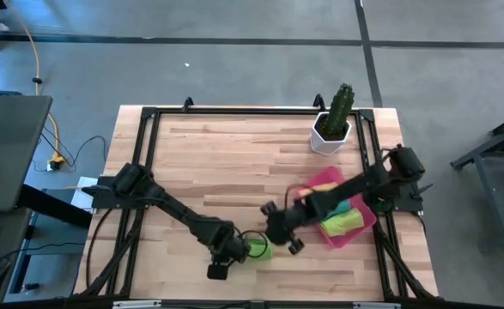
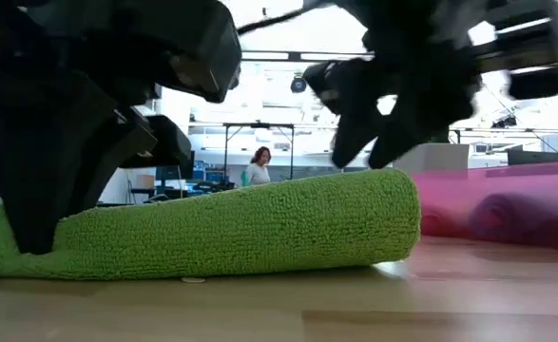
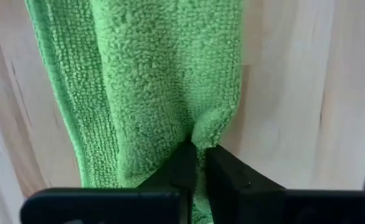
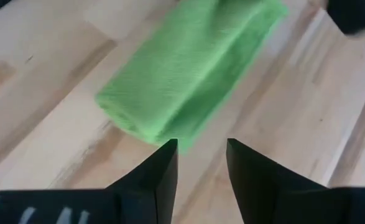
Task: Roll microfiber towels into tight, uniform cylinder then place into a basket
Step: Roll the green microfiber towel
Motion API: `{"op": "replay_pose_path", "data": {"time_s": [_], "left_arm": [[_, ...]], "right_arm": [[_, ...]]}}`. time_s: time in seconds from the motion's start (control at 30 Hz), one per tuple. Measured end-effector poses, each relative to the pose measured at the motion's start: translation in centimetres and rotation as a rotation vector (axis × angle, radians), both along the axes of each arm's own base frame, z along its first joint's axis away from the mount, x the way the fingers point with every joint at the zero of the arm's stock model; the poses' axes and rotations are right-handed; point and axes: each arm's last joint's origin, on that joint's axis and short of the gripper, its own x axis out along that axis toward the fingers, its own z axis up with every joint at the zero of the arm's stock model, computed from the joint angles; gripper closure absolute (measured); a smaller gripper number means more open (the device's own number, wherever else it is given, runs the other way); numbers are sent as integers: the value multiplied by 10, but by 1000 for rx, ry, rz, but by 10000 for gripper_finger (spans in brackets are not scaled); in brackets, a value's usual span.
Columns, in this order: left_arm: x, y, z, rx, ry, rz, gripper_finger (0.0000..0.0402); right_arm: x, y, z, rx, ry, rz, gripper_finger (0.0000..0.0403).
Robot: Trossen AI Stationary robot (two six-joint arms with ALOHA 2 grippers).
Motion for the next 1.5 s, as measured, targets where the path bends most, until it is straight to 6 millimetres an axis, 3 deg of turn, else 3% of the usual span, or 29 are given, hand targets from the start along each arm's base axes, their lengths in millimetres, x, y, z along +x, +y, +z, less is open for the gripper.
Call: {"op": "replay_pose_path", "data": {"time_s": [0.33,0.63,0.83,1.17,1.3,1.5], "left_arm": [[12,35,-1,-178,62,49,387],[20,59,-2,-264,79,115,387],[20,59,-2,-259,77,126,387],[21,59,-1,-259,76,129,387],[21,59,-1,-259,78,133,387],[21,59,-1,-259,81,144,387]], "right_arm": [[-23,62,2,-122,-133,-102,276],[-25,85,-5,-117,-235,-166,276],[-26,93,-14,-100,-210,-128,263],[-20,85,-20,-109,-194,-155,177],[-18,83,-28,-125,-176,-181,188],[-17,84,-39,-137,-163,-189,243]]}}
